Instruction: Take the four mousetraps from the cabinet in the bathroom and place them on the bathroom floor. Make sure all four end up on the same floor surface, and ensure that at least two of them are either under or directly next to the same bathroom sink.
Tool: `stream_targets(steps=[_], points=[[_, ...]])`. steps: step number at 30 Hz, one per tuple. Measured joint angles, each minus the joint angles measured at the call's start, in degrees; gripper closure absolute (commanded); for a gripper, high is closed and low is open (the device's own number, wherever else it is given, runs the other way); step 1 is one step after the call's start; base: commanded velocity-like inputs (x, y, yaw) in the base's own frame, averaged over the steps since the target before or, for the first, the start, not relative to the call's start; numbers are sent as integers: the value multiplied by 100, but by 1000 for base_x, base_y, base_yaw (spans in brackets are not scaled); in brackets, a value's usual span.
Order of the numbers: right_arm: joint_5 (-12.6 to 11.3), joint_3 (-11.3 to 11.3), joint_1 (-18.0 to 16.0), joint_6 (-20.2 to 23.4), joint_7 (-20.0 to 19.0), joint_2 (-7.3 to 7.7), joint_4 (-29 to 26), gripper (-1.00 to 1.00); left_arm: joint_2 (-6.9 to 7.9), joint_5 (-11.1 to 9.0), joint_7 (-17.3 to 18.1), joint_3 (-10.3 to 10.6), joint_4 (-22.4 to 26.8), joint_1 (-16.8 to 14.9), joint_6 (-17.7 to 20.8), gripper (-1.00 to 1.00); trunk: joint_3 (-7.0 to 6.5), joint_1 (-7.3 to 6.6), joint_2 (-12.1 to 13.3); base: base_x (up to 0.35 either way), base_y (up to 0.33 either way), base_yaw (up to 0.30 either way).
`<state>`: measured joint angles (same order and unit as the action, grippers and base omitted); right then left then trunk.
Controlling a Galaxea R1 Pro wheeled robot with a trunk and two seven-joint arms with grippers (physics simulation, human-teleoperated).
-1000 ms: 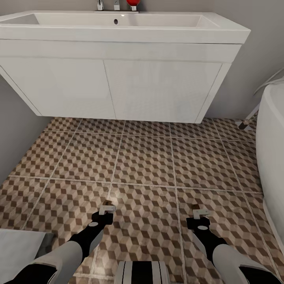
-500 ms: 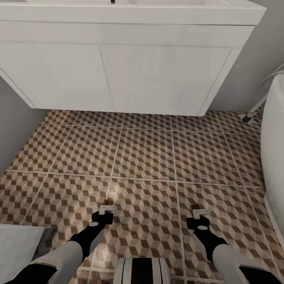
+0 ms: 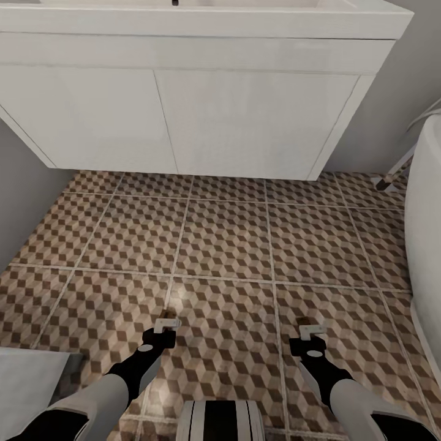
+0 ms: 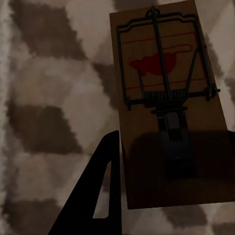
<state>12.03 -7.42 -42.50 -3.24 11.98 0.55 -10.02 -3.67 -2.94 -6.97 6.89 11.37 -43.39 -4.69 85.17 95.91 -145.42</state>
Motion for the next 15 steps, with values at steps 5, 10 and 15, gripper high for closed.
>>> stream_targets(steps=[5, 10, 15], points=[[0, 0, 0, 0, 0, 0, 0, 100, 3, 32, 45, 24, -14, 0, -41, 100, 0, 0, 0, 0, 0, 0], [0, 0, 0, 0, 0, 0, 0, 100, 4, 54, 48, 34, -20, 1, -165, 100, 0, 0, 0, 0, 0, 0], [0, 0, 0, 0, 0, 0, 0, 100, 1, 3, 9, -2, -26, 0, -204, 100, 0, 0, 0, 0, 0, 0]])
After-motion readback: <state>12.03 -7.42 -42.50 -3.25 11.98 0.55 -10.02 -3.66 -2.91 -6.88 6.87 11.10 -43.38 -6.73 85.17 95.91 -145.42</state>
